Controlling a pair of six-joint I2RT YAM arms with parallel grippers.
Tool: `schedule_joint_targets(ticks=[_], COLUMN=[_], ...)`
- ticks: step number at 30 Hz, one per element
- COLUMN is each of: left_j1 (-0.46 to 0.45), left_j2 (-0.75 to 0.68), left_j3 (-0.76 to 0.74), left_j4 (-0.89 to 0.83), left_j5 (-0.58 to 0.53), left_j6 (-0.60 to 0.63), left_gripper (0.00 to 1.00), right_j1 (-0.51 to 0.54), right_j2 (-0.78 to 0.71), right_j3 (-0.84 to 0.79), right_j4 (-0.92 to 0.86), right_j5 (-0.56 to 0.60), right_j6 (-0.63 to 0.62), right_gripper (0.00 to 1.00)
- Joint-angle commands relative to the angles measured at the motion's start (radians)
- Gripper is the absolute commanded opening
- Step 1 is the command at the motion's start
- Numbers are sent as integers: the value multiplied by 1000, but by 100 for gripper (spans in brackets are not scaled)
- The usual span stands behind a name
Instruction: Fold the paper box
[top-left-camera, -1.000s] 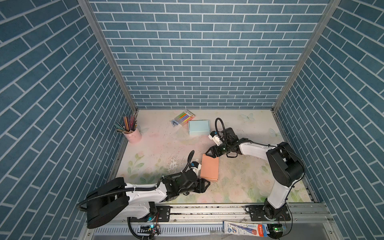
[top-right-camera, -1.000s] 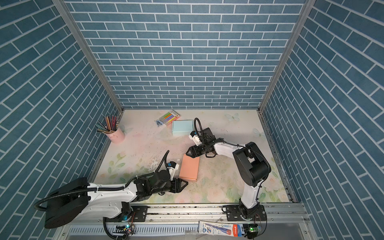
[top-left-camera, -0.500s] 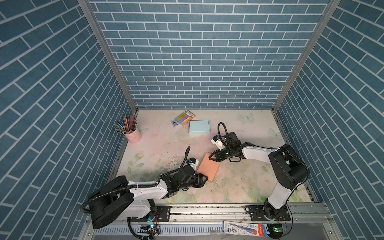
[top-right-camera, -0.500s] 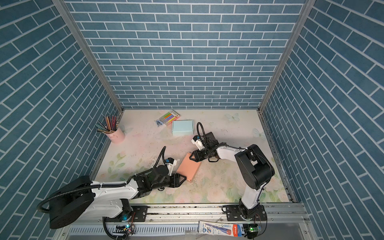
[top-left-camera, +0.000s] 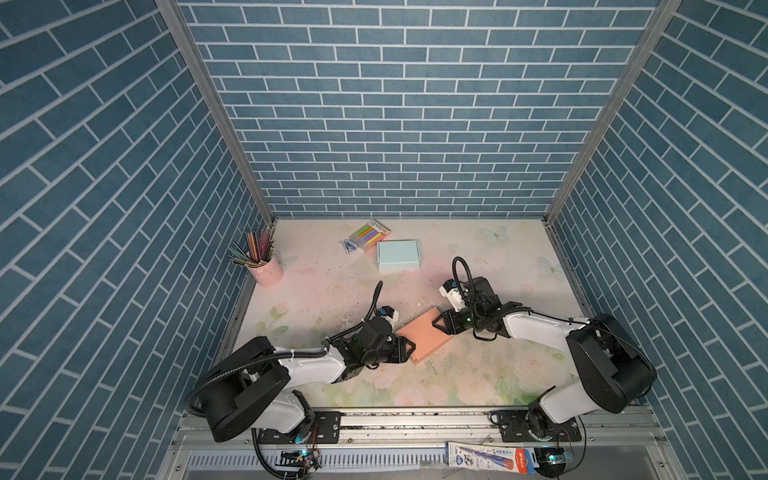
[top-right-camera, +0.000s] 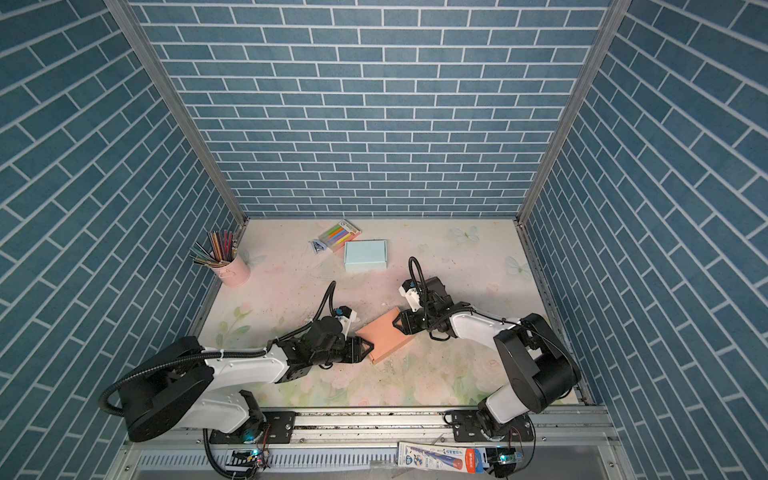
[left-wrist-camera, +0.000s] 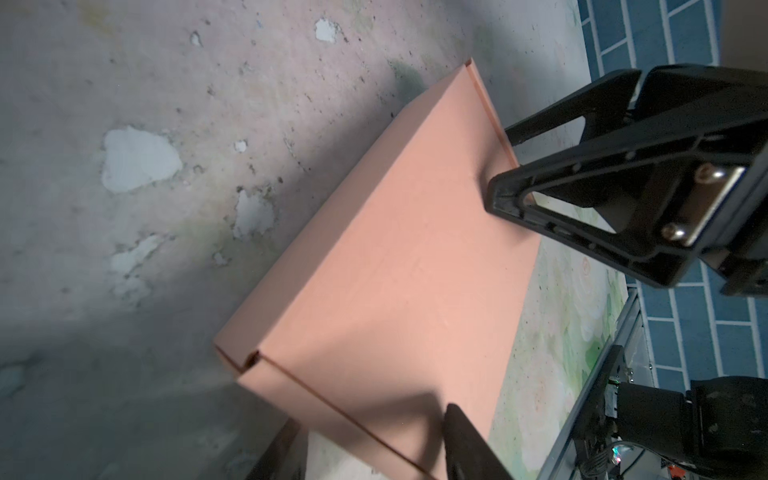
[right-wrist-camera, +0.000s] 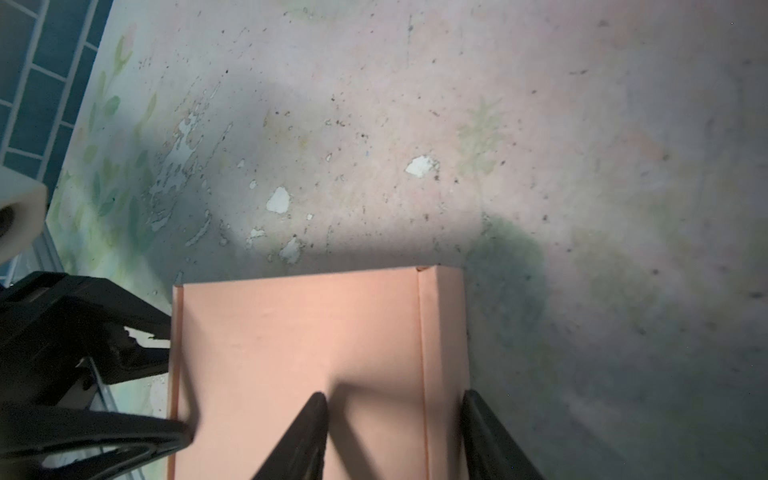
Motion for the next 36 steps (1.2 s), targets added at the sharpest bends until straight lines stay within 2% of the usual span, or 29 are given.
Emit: schedule_joint_targets(ticks=[1,11,25,36], left_j1=[2,20,99,131], left_j2=[60,285,542,661], left_j3=[95,367,701,843], left_j4=[57,17,-64,-76], left_j5=[5,79,181,222], left_j6=[78,170,257,275], left_gripper=[52,51,50,50], right_j1=[25,-61,-216,-269], right_j2=[-30,-95,-38,51], right_j3=[-33,-63,46,104], right_j4=[-5,10,-13,0], right_j5=[-57,-40,-83,-89], right_j6=[32,35,-15,-32], right_gripper=[52,52,53,53])
